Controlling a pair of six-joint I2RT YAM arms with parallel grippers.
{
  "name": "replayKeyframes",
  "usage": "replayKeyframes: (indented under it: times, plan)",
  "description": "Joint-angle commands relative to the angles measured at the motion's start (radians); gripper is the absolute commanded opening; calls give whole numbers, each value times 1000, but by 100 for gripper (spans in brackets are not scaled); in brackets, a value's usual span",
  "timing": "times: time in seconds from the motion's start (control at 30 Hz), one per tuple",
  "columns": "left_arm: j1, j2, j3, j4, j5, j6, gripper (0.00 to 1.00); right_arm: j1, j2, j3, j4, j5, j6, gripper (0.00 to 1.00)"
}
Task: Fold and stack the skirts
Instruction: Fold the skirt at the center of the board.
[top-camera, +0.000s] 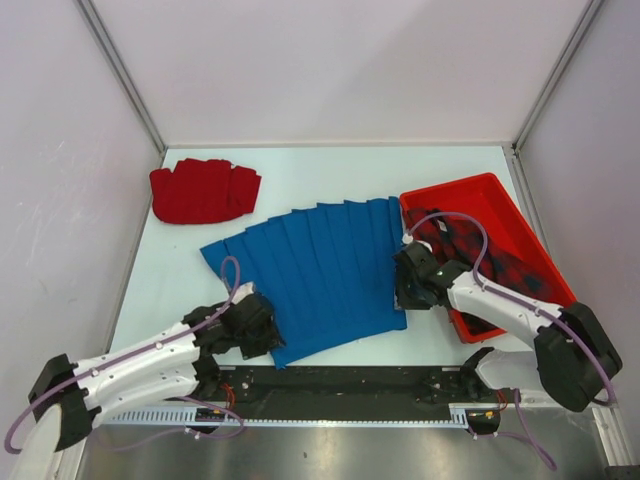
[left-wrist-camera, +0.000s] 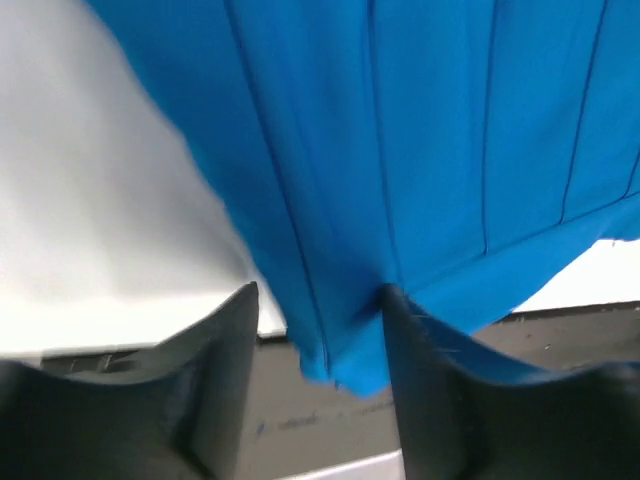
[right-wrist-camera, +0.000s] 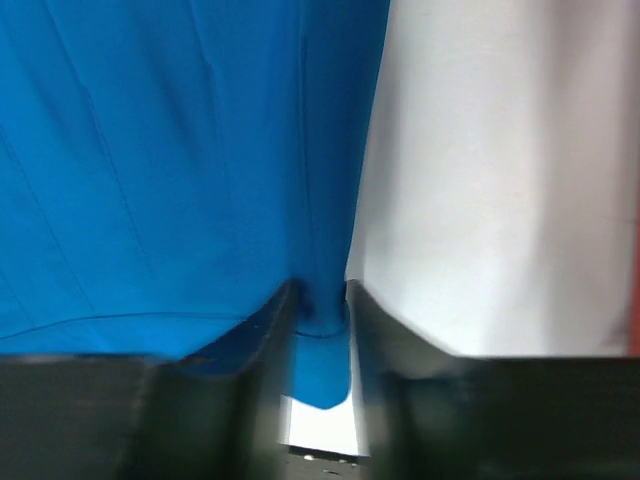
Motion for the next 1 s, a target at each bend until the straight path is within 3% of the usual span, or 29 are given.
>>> replayKeyframes:
  times: [0.0, 0.1, 0.17, 0.23, 0.37, 0.43, 0.5, 0.57, 0.7, 0.87, 0.97]
  plan:
    - [-59, -17, 126, -250, -154, -84, 72, 42, -95, 1, 8, 44, -72, 51]
    - [-57, -25, 210, -301, -266, -76, 99, 97, -175, 10, 71, -3, -110, 64]
    - [-43, -22, 267, -325, -342, -63, 100, 151, -241, 13, 119, -26, -164, 99]
    - [-7, -8, 299, -347, -444, -47, 100, 212, -302, 11, 207, -4, -200, 100]
    - [246, -5, 300, -243, -477, 107, 100, 362, -272, 22, 399, 3, -256, 100]
    - [357, -10, 261, -65, -419, 192, 100, 453, -204, 47, 487, -8, -274, 100]
    - [522, 25, 221, 71, -272, 302, 100, 557, -66, 120, 527, 25, -294, 100]
    - [640, 102, 229, 92, -213, 329, 100, 614, 41, 192, 510, 30, -325, 99]
    - [739, 242, 238, 215, -144, 376, 100, 695, 305, 385, 473, 99, -317, 98]
    - [819, 438, 279, 289, -124, 417, 97, 734, 463, 488, 456, 12, -294, 88]
    - [863, 528, 293, 325, -55, 451, 78, 752, 523, 524, 450, -2, -313, 84]
